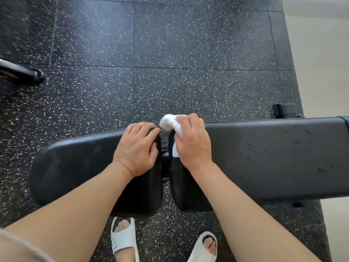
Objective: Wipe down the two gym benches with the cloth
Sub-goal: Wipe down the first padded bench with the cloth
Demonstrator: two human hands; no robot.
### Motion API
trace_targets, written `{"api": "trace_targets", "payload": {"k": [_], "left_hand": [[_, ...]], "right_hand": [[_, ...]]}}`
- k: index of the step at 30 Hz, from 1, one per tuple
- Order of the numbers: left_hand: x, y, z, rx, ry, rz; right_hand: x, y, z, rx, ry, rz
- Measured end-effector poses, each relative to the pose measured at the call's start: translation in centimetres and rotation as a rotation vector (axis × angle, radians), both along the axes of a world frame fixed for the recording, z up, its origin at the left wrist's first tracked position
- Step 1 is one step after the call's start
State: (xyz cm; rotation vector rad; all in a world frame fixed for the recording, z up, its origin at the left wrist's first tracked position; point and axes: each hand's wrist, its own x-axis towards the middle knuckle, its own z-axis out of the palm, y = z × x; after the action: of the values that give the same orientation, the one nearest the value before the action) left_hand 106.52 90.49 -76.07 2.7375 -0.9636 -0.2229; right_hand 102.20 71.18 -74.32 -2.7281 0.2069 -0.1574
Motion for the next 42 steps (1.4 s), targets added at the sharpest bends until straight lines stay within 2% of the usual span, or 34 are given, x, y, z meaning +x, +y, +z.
{"api": "trace_targets", "payload": {"k": [5, 9, 12, 16, 22, 25, 28, 34, 37, 42], "left_hand": [[-0.3, -0.2, 0.1, -0.002, -0.026, 0.010], [-0.3, -0.5, 0.2, 0.022, -0.044, 0.004], [-0.4, -0.3, -0.3, 0.030, -0.060, -0.001], [-0.2, -0.4, -0.5, 0.049, -0.043, 0.002], [-0.2, -0.4, -0.3, 0.044, -0.055, 0.002], [-0.2, -0.4, -0.4, 0.042, -0.052, -0.004], [-0.1, -0.4, -0.4, 0.046, -0.060, -0.017], [-0.2, -0.4, -0.6, 0.023, -0.061, -0.017], [0.0, -0.2, -0.5, 0.002, -0.066, -0.016], [-0.3, -0.2, -0.5, -0.013, -0.067, -0.006]], "right_hand": [[-5.6, -5.5, -0.8, 0.026, -0.051, 0.153], [-10.6, -13.5, -1.0, 0.024, -0.079, -0.029], [-12.0, -15.7, -1.6, 0.026, -0.111, -0.187], [-10.8, -10.2, -2.2, 0.019, -0.166, -0.262], [-7.4, 2.0, -1.2, 0.047, -0.137, -0.025], [-7.2, 2.1, -1.1, 0.091, -0.104, -0.019], [-10.1, -1.6, -1.0, 0.077, -0.102, 0.045], [-16.3, -13.0, -1.9, 0.050, -0.169, -0.225], [-16.0, -10.1, -1.9, 0.065, -0.180, -0.278], [-11.0, 1.0, -1.6, 0.111, -0.193, -0.113]]}}
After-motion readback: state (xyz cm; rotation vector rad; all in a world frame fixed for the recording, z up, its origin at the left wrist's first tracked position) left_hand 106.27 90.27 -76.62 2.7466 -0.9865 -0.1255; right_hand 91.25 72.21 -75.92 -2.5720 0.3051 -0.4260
